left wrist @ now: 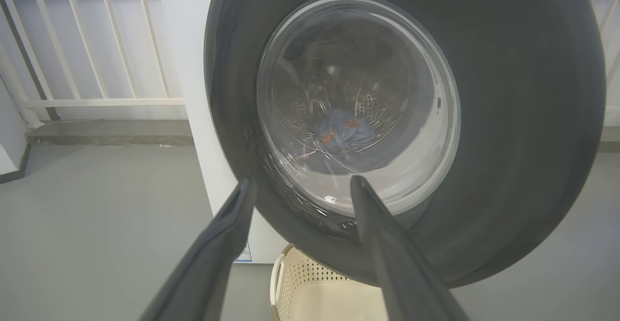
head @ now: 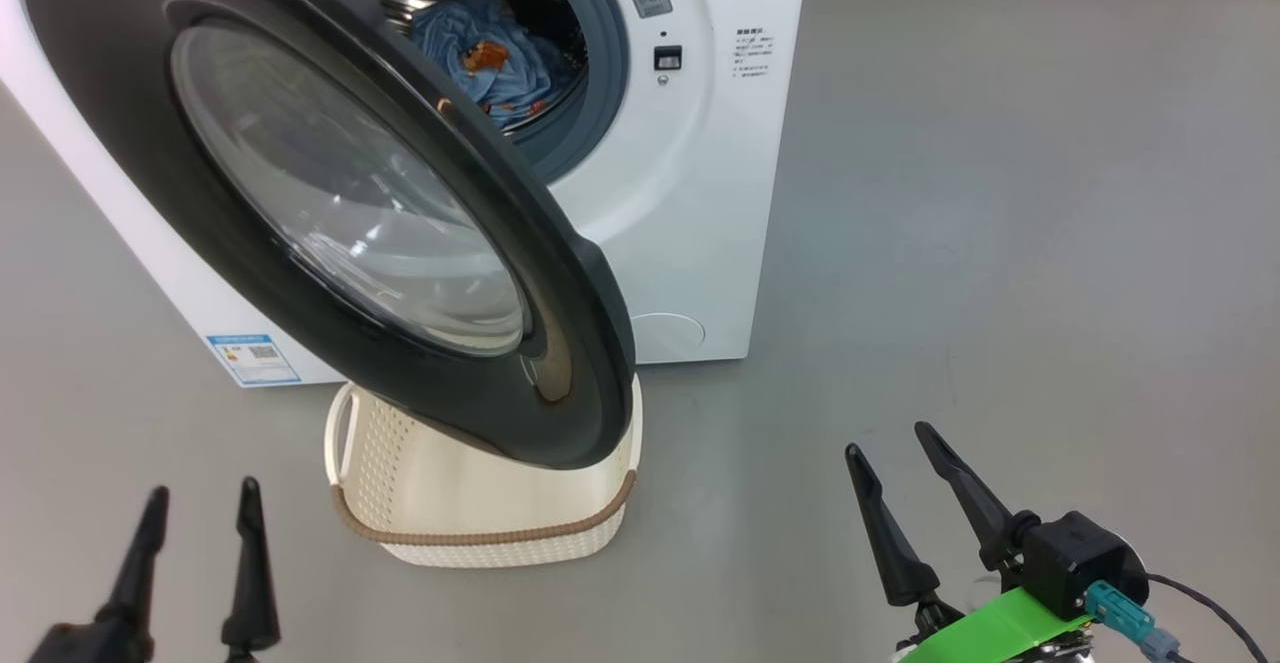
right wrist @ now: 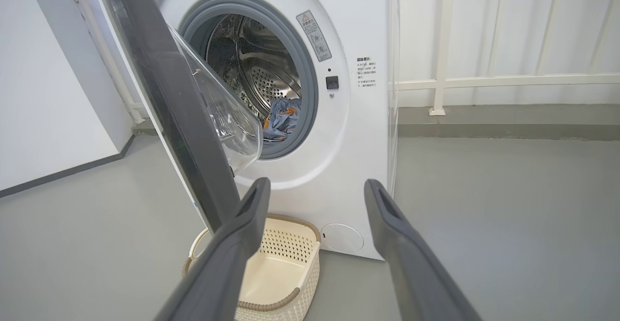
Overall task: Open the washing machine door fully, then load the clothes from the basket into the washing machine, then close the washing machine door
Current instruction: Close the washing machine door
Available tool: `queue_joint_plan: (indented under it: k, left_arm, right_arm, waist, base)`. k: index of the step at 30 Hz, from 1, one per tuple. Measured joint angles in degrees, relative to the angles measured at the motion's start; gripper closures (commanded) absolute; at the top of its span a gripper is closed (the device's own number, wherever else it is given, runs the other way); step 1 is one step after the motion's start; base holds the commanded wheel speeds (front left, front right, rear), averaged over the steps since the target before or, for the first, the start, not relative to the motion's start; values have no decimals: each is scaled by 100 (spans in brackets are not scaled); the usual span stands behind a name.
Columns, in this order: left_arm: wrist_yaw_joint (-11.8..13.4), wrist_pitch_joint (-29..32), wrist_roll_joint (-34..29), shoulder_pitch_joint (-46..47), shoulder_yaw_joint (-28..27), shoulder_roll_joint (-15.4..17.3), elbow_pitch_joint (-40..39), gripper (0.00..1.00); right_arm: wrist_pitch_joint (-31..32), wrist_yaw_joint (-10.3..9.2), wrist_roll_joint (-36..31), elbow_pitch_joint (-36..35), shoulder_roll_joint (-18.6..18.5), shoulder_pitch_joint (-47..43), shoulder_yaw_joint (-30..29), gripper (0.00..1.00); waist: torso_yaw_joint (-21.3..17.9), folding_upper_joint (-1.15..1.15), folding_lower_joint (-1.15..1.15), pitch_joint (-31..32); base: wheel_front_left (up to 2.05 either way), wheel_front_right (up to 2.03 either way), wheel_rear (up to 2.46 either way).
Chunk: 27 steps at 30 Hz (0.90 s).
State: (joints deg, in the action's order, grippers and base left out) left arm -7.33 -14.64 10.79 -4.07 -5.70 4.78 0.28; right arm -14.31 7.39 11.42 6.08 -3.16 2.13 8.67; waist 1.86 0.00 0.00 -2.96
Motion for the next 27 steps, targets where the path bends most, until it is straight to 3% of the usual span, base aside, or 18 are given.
queue_joint_plan:
  k: [27]
  left_arm:
    - [-1, 0, -296, -259, 74, -185, 152, 0]
  right_arm:
    - [0, 0, -85, -49, 2, -14, -88, 0]
  waist:
    - [-84, 0, 0, -45]
  base:
    - [0, 0, 0]
